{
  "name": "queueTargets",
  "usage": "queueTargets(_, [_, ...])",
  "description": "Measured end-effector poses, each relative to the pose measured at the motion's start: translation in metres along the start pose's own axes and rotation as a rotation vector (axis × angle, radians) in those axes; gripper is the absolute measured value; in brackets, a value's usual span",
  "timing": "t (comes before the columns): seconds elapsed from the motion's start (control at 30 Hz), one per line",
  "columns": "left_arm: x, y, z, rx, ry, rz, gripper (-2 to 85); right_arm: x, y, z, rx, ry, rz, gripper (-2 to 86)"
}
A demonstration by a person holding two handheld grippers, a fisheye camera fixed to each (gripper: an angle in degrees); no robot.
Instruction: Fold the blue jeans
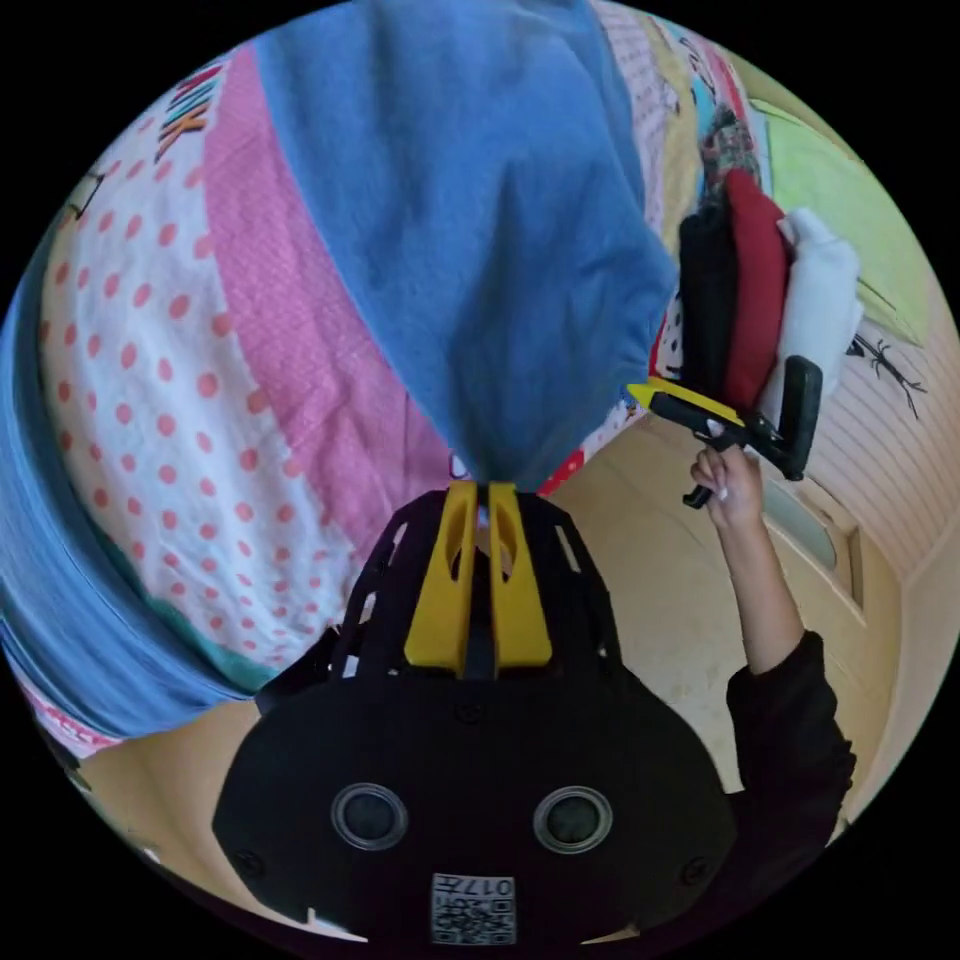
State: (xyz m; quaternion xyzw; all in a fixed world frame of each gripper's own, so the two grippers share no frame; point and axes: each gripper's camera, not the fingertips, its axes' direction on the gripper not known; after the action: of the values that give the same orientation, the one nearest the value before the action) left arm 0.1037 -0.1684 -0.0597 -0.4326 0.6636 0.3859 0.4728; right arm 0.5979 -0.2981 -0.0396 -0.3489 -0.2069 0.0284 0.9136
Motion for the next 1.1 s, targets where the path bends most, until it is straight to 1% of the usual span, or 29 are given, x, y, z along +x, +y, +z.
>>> queueTargets(0.03, [0.003, 0.004, 0.002, 0.006, 0.008, 0.033, 1.6, -0.005, 0.019, -0.01, 0.03, -0.097, -0.052, 3.7])
queueTargets(0.1, [0.004, 0.033, 0.012, 0.021, 0.056, 0.132, 0.7, -0.009, 0.052, -0.016, 0.04, -0.195, -0.101, 3.2])
queueTargets(0.17, [-0.005, 0.057, 0.032, -0.015, 0.028, 0.13, 0.5, -0.003, 0.086, -0.007, 0.017, -0.182, -0.089, 3.0])
queueTargets(0.2, [-0.013, 0.072, 0.05, -0.027, -0.014, 0.112, 0.6, 0.007, 0.107, 0.006, -0.012, -0.11, -0.056, 2.8])
queueTargets(0.23, [-0.018, 0.078, 0.06, -0.031, -0.011, 0.106, 0.6, 0.019, 0.126, 0.023, -0.031, -0.092, -0.015, 2.7])
queueTargets(0.27, [-0.03, 0.089, 0.081, -0.034, 0.031, 0.056, 0.9, 0.026, 0.134, 0.033, -0.048, -0.123, 0.019, 2.7])
queueTargets(0.3, [-0.042, 0.098, 0.099, -0.049, 0.041, -0.036, 1.4, 0.039, 0.145, 0.05, -0.077, -0.217, 0.09, 2.6])
queueTargets(0.33, [-0.047, 0.101, 0.106, -0.059, 0.021, -0.083, 1.7, 0.046, 0.154, 0.059, -0.065, -0.271, 0.152, 2.6])
queueTargets(0.37, [-0.053, 0.109, 0.112, -0.056, -0.053, -0.157, 3.4, 0.048, 0.159, 0.059, -0.043, -0.281, 0.175, 2.6])
queueTargets(0.4, [-0.053, 0.117, 0.109, -0.019, -0.105, -0.186, 6.3, 0.049, 0.165, 0.057, 0.003, -0.298, 0.208, 2.6])
queueTargets(0.43, [-0.051, 0.119, 0.107, 0.002, -0.115, -0.191, 7.4, 0.047, 0.169, 0.054, 0.023, -0.304, 0.233, 2.5])
queueTargets(0.47, [-0.043, 0.121, 0.099, 0.042, -0.115, -0.181, 9.6, 0.045, 0.171, 0.053, 0.03, -0.306, 0.232, 2.5])
queueTargets(0.53, [-0.02, 0.118, 0.086, 0.109, -0.119, -0.128, 11.3, 0.027, 0.177, 0.047, 0.041, -0.339, 0.158, 2.5])
queueTargets(0.6, [0.029, 0.103, 0.071, 0.194, -0.124, -0.004, 12.2, 0.01, 0.183, 0.038, 0.062, -0.371, 0.089, 2.5])
queueTargets(0.67, [0.064, 0.083, 0.073, 0.193, -0.125, 0.083, 13.1, -0.006, 0.188, 0.028, 0.083, -0.396, 0.033, 2.6])
queueTargets(0.77, [0.103, 0.046, 0.106, 0.092, -0.103, 0.152, 15.2, -0.027, 0.196, 0.01, 0.121, -0.457, -0.024, 2.6])
queueTargets(0.83, [0.113, 0.03, 0.138, 0.01, -0.106, 0.147, 14.4, -0.038, 0.2, 0.0, 0.144, -0.476, -0.033, 2.7])
queueTargets(0.9, [0.119, 0.028, 0.166, -0.037, -0.19, 0.098, 7.9, -0.04, 0.203, -0.003, 0.118, -0.446, -0.02, 2.8])
queueTargets(1.0, [0.12, 0.046, 0.159, 0.034, -0.217, 0.097, 0.9, -0.037, 0.202, -0.021, -0.028, -0.364, 0.003, 2.9])
queueTargets(1.07, [0.118, 0.056, 0.147, 0.056, -0.186, 0.087, 0.0, -0.051, 0.19, -0.069, 0.021, -0.331, -0.019, 3.1])
queueTargets(1.1, [0.118, 0.061, 0.137, 0.079, -0.163, 0.094, -0.2, -0.071, 0.173, -0.107, 0.09, -0.264, -0.091, 3.4])
